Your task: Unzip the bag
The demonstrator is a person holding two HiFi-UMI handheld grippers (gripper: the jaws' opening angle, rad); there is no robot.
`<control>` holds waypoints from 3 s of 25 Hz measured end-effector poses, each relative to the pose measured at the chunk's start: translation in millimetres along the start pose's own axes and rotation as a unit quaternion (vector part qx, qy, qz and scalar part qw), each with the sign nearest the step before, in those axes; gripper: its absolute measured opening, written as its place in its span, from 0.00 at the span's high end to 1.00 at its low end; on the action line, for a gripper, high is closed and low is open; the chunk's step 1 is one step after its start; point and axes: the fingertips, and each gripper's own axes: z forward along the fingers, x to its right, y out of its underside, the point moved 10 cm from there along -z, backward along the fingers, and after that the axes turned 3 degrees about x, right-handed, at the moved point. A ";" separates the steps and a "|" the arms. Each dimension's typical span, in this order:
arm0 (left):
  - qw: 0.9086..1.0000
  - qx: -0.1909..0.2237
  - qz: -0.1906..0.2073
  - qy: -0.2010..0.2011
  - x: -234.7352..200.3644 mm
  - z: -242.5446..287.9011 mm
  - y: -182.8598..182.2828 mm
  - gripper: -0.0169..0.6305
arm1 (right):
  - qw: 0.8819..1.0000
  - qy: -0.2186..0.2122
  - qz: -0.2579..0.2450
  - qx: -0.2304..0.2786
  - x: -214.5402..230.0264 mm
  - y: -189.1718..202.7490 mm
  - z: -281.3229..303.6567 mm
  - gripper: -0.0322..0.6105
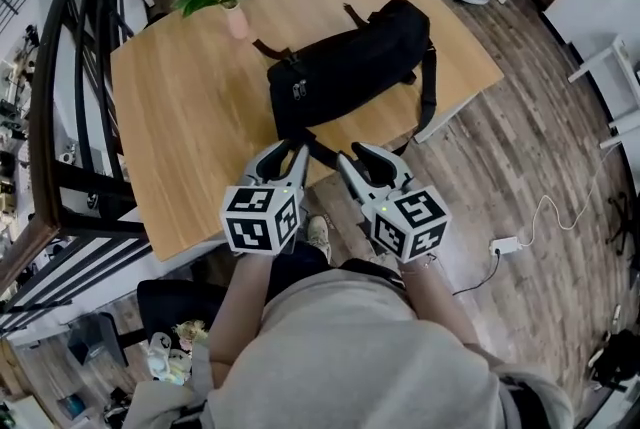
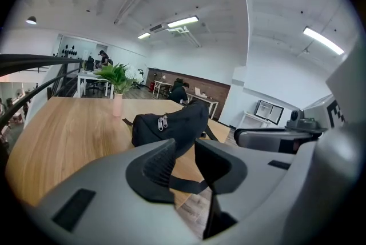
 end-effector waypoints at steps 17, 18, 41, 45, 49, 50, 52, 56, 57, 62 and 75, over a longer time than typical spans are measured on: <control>1.000 0.009 -0.021 0.007 -36.7 32.2 -18.9 0.79 | 1.000 -0.010 -0.006 -0.012 5.5 -22.5 54.4 0.81; 1.000 0.009 -0.020 0.007 -36.6 32.9 -19.3 0.79 | 1.000 -0.011 -0.008 -0.012 5.8 -23.2 55.5 0.81; 0.996 -0.008 -0.072 -0.059 -73.6 60.2 -31.5 0.76 | 0.993 -0.097 -0.064 -0.032 35.4 -61.5 120.1 0.85; 0.995 -0.016 -0.083 -0.050 -74.3 71.5 -29.6 0.71 | 0.992 -0.099 -0.060 -0.046 45.1 -60.0 123.0 0.85; 0.994 -0.021 -0.093 -0.047 -75.5 78.8 -24.5 0.70 | 0.990 -0.099 -0.074 -0.061 51.9 -58.4 126.4 0.85; 0.994 -0.019 -0.099 -0.045 -76.2 80.3 -22.8 0.69 | 0.990 -0.100 -0.077 -0.065 53.4 -57.7 127.3 0.85; 0.993 -0.016 -0.112 -0.046 -78.7 81.7 -20.1 0.67 | 0.989 -0.103 -0.081 -0.073 56.3 -57.1 128.8 0.85; 0.990 -0.014 -0.134 -0.042 -82.0 83.2 -15.0 0.65 | 0.986 -0.111 -0.095 -0.084 60.4 -57.4 132.6 0.85; 0.989 -0.012 -0.141 -0.038 -81.7 83.5 -14.2 0.65 | 0.985 -0.112 -0.099 -0.086 61.6 -57.2 133.6 0.85; 0.987 -0.020 -0.156 -0.029 -78.9 87.1 -7.6 0.65 | 0.978 -0.115 -0.146 -0.095 67.6 -54.8 133.5 0.85; 0.984 -0.017 -0.176 0.000 -79.5 93.0 -1.8 0.85 | 0.931 -0.152 -0.319 -0.088 55.5 -55.4 150.2 0.82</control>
